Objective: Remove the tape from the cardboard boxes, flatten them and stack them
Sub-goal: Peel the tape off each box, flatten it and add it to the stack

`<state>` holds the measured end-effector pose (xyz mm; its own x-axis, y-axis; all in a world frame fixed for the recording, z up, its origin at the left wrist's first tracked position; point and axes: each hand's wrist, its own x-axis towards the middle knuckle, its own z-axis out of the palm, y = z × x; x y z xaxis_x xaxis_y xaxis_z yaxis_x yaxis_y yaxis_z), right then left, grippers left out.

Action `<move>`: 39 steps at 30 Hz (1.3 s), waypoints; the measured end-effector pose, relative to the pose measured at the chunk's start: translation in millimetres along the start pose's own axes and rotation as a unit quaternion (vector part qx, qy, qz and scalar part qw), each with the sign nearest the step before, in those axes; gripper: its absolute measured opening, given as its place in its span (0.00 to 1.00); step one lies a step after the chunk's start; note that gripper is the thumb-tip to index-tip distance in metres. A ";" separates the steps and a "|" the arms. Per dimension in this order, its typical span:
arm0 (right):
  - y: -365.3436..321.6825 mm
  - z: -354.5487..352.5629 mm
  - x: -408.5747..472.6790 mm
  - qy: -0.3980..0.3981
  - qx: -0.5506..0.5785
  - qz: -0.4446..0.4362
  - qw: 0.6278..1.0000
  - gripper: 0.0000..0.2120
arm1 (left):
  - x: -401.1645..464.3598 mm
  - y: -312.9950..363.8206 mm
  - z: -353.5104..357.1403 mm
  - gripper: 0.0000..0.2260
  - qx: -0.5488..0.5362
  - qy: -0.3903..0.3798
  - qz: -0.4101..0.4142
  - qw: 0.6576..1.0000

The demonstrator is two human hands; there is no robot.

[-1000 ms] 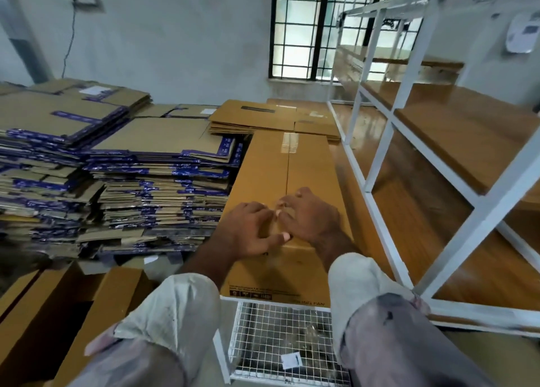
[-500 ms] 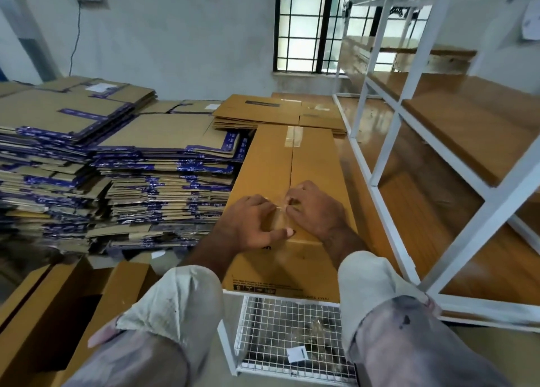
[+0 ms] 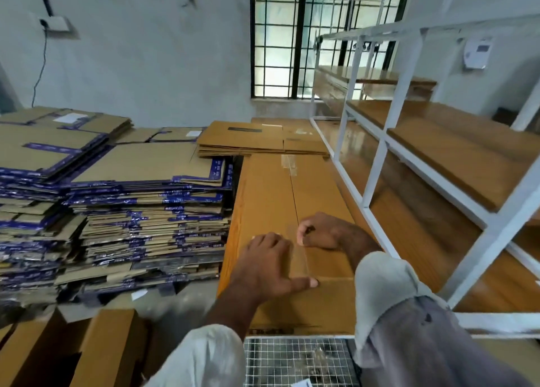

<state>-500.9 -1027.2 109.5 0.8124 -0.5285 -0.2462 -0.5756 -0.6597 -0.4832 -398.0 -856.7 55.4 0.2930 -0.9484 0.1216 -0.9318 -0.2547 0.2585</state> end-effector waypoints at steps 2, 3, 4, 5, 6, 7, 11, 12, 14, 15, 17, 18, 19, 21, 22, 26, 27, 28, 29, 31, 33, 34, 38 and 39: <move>-8.1 0.7 -1.5 -0.012 -0.006 0.020 1.000 0.07 | -0.3 0.0 1.9 0.45 0.007 0.008 0.005 1.000; -13.2 3.8 -3.2 0.005 -0.005 0.025 1.000 0.08 | 0.3 -0.1 1.2 0.45 0.009 0.011 0.007 1.000; -17.4 8.6 -5.4 0.036 -0.008 0.025 0.999 0.08 | -0.2 -0.1 0.3 0.45 0.011 0.010 0.010 1.000; -22.4 14.8 -11.3 0.078 -0.025 0.027 0.996 0.07 | -1.5 0.0 -1.1 0.44 0.013 0.010 0.013 1.000; -25.5 21.5 -19.4 0.124 -0.045 0.027 0.991 0.06 | -2.4 -0.5 -2.1 0.44 0.012 0.014 0.014 1.000; -29.7 28.7 -32.7 0.167 -0.070 0.025 0.983 0.06 | -3.3 -1.1 -3.3 0.44 0.010 0.020 0.014 1.000; -43.2 51.5 -89.6 0.297 -0.124 -0.022 0.947 0.09 | -2.7 0.1 -2.4 0.39 0.019 0.041 0.036 0.998; -46.4 57.6 -102.4 0.319 -0.139 -0.040 0.937 0.11 | -2.0 1.6 -0.5 0.35 0.018 0.052 0.049 0.997; -51.2 73.7 -122.5 0.354 -0.161 -0.055 0.920 0.13 | -0.5 3.4 1.5 0.30 0.015 0.068 0.066 0.995; -51.8 84.4 -130.3 0.372 -0.173 -0.057 0.910 0.13 | 0.9 3.0 2.4 0.30 0.021 0.073 0.073 0.994; -46.7 109.0 -143.8 0.402 -0.175 -0.052 0.897 0.11 | 4.0 0.9 5.5 0.28 0.050 0.078 0.095 0.991; -42.6 121.0 -148.3 0.408 -0.165 -0.048 0.897 0.11 | 6.1 -0.8 6.9 0.26 0.063 0.076 0.109 0.989; -36.5 133.4 -151.4 0.405 -0.156 -0.047 0.900 0.12 | 7.3 -1.9 7.0 0.25 0.073 0.071 0.116 0.988; -24.9 154.1 -153.7 0.393 -0.142 -0.047 0.907 0.11 | 8.4 -4.9 5.8 0.27 0.076 0.049 0.124 0.988; -21.3 160.3 -154.9 0.388 -0.130 -0.042 0.911 0.12 | 8.9 -7.6 5.2 0.27 0.068 0.038 0.127 0.989; -19.8 164.5 -158.3 0.417 -0.069 -0.046 0.905 0.08 | 10.7 -17.7 -1.8 0.30 -0.076 0.006 0.105 0.992; -21.0 164.0 -158.5 0.432 -0.065 -0.054 0.898 0.06 | 12.3 -18.7 -4.3 0.29 -0.123 0.000 0.089 0.988; -21.6 163.3 -158.0 0.444 -0.065 -0.060 0.892 0.05 | 14.1 -19.2 -5.1 0.29 -0.144 -0.002 0.081 0.986; -21.6 162.6 -157.4 0.452 -0.065 -0.065 0.888 0.04 | 15.1 -18.8 -4.9 0.31 -0.137 0.001 0.088 0.987; -21.4 162.1 -157.5 0.464 -0.059 -0.085 0.880 0.05 | 14.7 -19.1 0.2 0.33 -0.079 0.009 0.119 0.990; -22.9 161.3 -161.8 0.487 -0.050 -0.128 0.863 0.07 | 14.9 -19.9 6.5 0.31 -0.020 0.023 0.137 0.990; -25.9 159.2 -165.3 0.501 -0.048 -0.152 0.851 0.08 | 15.1 -19.5 8.9 0.29 0.000 0.030 0.138 0.990; -33.3 141.3 -163.6 0.535 -0.049 -0.169 0.826 0.09 | 8.1 -11.7 12.2 0.25 0.064 0.070 0.141 0.985; -30.0 135.0 -157.4 0.527 -0.049 -0.137 0.837 0.09 | 3.7 -9.4 14.1 0.24 0.080 0.091 0.143 0.982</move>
<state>-599.0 -852.0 49.3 0.4117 -0.4942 0.7657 -0.4278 -0.8467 -0.3164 -391.2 -860.5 40.0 0.0335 -0.9394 0.3411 -0.9991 -0.0222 0.0370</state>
